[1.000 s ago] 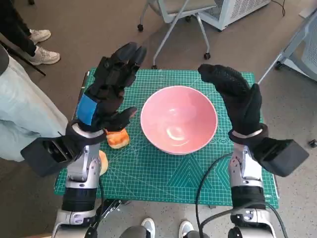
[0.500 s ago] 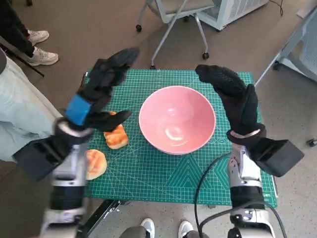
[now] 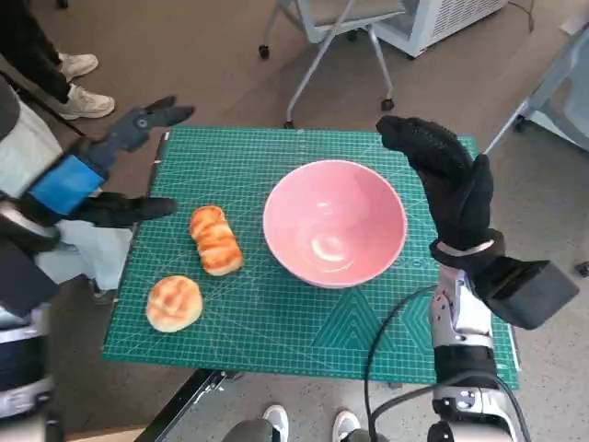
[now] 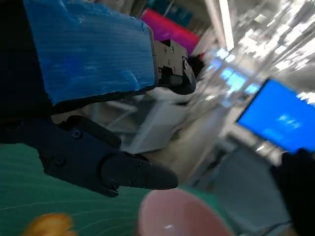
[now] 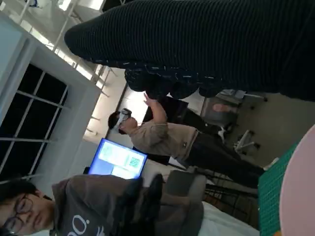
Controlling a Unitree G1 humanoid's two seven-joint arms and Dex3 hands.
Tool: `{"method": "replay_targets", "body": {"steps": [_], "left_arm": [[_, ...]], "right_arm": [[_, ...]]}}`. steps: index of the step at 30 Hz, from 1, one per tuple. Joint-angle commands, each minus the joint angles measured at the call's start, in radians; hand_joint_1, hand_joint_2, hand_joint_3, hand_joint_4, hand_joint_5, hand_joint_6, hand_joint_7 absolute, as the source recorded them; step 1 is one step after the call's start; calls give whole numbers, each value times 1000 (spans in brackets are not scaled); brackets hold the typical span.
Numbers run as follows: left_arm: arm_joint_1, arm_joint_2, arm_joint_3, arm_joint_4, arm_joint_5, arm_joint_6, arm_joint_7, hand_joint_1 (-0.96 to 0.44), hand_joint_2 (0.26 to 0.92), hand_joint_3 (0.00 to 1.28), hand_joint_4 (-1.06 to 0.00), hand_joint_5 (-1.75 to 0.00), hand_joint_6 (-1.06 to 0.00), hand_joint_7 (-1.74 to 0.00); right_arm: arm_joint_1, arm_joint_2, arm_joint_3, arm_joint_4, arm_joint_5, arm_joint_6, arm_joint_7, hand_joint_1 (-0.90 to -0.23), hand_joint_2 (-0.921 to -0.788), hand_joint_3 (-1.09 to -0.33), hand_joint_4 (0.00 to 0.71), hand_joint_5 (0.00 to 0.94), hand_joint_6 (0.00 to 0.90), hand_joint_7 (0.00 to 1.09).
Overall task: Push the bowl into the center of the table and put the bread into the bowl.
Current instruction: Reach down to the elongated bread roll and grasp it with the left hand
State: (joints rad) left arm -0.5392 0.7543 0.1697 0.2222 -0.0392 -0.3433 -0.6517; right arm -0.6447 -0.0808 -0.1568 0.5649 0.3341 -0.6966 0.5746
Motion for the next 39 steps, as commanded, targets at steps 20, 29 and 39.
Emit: {"method": "replay_targets", "body": {"steps": [20,29,39], "left_arm": [[-51,82,-182,158,198,-68,-69,-19,819,0,-269,-2,-381,-150],[-98,48,-252,299,290,-212,5,-36,806,0,-295,-7,-431,-86],[-172,9,-337,464,398,-316,92,-55,792,4,-338,-11,-455,-55]], "right_arm": [[17,11,-6,46,25,2,8,-664,-921,-781,175,0,111,419],[23,15,-6,46,30,2,13,-664,-921,-779,176,1,107,427],[33,15,-6,39,33,5,16,-664,-921,-780,176,1,101,433]]}}
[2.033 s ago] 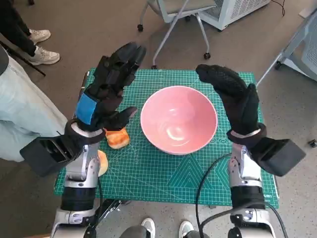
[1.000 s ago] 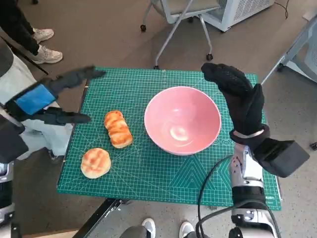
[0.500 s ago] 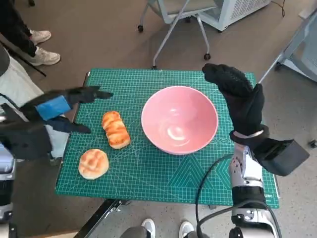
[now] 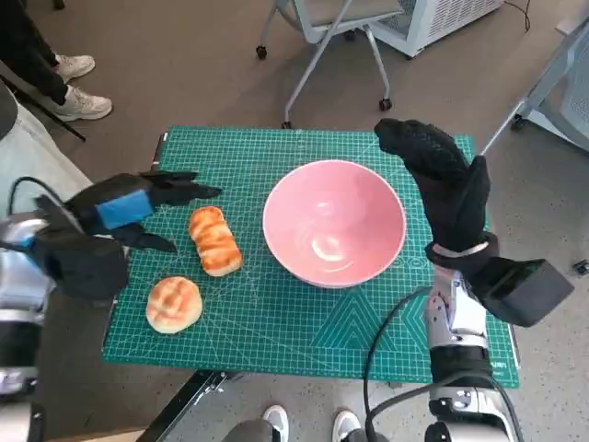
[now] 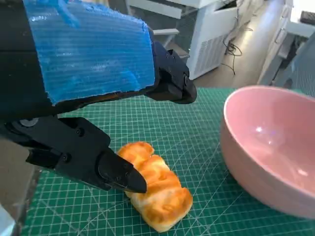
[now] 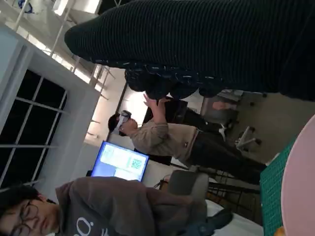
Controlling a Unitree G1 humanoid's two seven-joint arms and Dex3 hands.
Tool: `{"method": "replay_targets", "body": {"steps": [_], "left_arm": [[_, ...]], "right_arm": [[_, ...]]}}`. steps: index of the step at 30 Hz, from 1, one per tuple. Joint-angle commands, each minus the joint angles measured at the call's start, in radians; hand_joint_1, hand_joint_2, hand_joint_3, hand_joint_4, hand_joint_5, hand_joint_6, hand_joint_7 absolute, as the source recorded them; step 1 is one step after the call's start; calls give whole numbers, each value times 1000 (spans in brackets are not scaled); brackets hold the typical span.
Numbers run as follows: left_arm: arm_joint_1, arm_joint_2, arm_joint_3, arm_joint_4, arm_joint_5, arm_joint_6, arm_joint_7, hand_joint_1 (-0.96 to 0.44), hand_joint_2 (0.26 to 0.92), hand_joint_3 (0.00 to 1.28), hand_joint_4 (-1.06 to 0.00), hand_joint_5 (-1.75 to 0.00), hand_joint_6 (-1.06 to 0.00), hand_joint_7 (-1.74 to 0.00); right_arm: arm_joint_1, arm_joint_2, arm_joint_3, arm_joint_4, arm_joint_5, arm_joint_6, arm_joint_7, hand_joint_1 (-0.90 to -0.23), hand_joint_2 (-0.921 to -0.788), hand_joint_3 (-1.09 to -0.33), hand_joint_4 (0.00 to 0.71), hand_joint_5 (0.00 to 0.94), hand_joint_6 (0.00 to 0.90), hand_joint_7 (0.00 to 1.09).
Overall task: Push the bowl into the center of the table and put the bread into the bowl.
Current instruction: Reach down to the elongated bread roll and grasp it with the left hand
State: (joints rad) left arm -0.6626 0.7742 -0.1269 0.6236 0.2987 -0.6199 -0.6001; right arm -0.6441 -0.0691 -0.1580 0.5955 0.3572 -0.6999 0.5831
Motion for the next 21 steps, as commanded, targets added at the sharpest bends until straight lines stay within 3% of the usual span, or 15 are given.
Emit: {"method": "replay_targets", "body": {"steps": [1,21], "left_arm": [[-53,-12,-46,72,68,-45,47,-55,792,4,-338,-10,-455,-53],[-181,-55,-216,292,302,-134,250,-34,785,1,-333,0,-467,-17]], "right_arm": [[33,4,-4,8,9,8,7,-664,-921,-780,176,1,101,433],[57,-6,-16,-8,8,7,4,-670,-921,-786,173,0,93,443]]}}
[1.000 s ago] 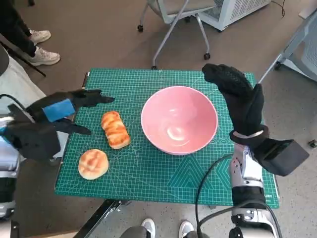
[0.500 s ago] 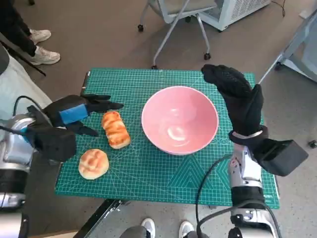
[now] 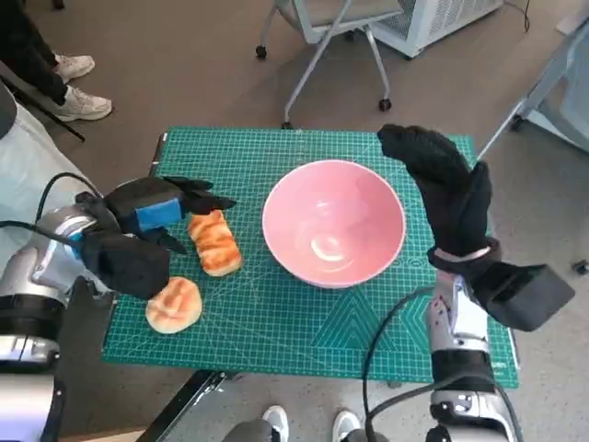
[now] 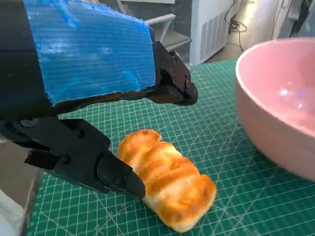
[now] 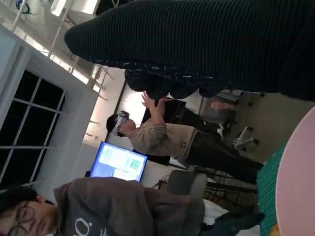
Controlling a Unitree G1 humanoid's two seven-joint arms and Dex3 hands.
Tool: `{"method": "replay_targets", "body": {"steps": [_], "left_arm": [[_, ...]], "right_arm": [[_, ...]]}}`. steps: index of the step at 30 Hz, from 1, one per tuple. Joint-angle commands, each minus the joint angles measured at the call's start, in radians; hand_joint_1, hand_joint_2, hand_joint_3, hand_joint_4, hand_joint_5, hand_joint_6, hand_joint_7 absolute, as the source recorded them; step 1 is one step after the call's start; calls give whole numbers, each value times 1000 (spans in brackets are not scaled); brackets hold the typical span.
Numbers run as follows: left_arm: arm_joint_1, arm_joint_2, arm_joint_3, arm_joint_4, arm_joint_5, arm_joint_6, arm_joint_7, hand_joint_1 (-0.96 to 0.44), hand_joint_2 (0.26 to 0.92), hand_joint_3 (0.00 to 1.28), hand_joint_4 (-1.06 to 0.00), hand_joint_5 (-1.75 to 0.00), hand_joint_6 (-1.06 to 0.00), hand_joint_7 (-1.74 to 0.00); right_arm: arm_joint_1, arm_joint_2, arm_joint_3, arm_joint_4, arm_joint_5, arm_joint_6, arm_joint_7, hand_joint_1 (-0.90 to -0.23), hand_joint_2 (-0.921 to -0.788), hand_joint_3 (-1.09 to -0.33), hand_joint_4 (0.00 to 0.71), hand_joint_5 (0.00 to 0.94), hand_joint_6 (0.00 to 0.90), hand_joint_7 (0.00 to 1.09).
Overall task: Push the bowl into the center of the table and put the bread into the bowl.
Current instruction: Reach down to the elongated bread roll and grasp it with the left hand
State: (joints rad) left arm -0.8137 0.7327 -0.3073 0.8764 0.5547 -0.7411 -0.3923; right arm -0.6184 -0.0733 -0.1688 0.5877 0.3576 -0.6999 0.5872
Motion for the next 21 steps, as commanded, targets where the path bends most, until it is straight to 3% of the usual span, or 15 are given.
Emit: {"method": "replay_targets", "body": {"steps": [1,9,21], "left_arm": [[-34,-16,-43,47,54,-14,51,-33,785,1,-333,0,-467,-16],[-69,-40,-97,107,111,8,86,-36,792,4,-326,0,-463,-7],[-92,-94,-114,202,82,77,16,8,821,14,-301,0,-416,0]], "right_arm": [[32,-2,-6,-1,7,7,0,-671,-921,-787,173,0,93,443],[41,-2,-12,-4,7,2,-1,-670,-921,-790,172,0,88,448],[50,7,-13,-16,9,4,-3,-665,-921,-794,173,1,87,453]]}}
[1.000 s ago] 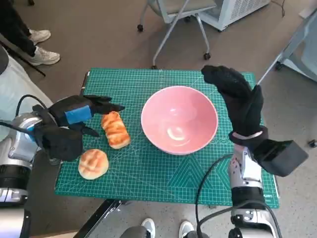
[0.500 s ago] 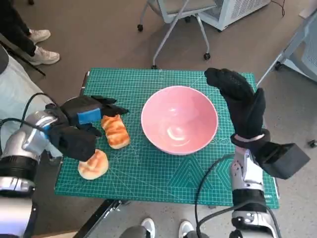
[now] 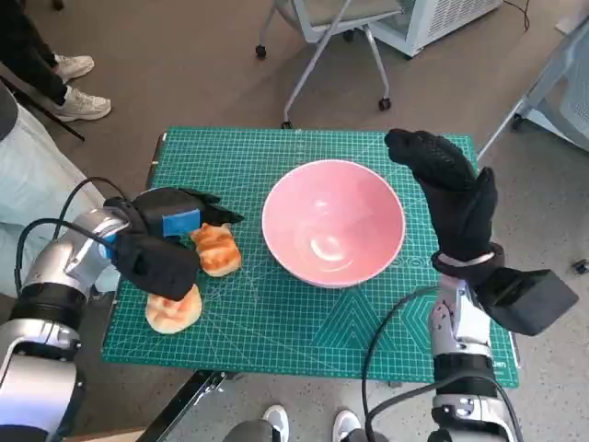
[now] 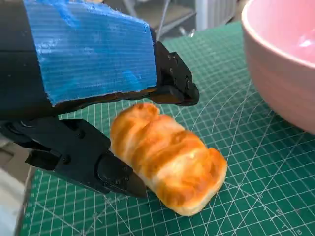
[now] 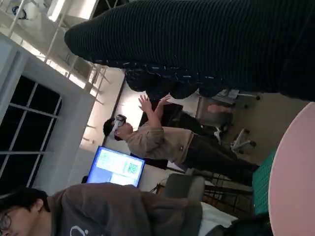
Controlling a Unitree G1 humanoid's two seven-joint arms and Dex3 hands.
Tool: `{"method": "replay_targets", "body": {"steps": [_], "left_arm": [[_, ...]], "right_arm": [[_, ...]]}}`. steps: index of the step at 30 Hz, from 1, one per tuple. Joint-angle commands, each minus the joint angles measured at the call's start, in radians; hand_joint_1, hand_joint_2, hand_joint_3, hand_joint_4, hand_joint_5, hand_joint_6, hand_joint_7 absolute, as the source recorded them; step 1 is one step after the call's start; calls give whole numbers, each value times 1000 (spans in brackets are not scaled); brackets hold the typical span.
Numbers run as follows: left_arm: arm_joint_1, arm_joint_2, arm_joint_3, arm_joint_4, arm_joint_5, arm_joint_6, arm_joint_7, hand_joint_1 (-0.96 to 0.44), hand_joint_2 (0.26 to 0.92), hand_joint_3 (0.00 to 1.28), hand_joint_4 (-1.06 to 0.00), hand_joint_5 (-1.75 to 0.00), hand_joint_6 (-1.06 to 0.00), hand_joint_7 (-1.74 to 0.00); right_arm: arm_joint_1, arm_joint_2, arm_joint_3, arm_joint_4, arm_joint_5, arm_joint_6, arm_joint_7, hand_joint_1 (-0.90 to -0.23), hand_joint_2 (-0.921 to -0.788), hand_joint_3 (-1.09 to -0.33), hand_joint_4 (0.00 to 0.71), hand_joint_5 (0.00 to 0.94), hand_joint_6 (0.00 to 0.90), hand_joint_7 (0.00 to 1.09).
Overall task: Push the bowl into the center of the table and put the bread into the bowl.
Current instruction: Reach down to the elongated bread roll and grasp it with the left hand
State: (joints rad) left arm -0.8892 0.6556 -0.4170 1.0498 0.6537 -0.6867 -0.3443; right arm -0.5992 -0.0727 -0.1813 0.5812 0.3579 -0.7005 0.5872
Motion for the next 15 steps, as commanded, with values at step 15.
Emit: {"method": "replay_targets", "body": {"steps": [15], "left_arm": [[-18,-61,-48,98,2,49,-18,37,881,25,-467,-22,-536,-31]], "right_arm": [[48,6,1,-29,1,8,-16,-660,-921,-795,174,1,84,460]]}}
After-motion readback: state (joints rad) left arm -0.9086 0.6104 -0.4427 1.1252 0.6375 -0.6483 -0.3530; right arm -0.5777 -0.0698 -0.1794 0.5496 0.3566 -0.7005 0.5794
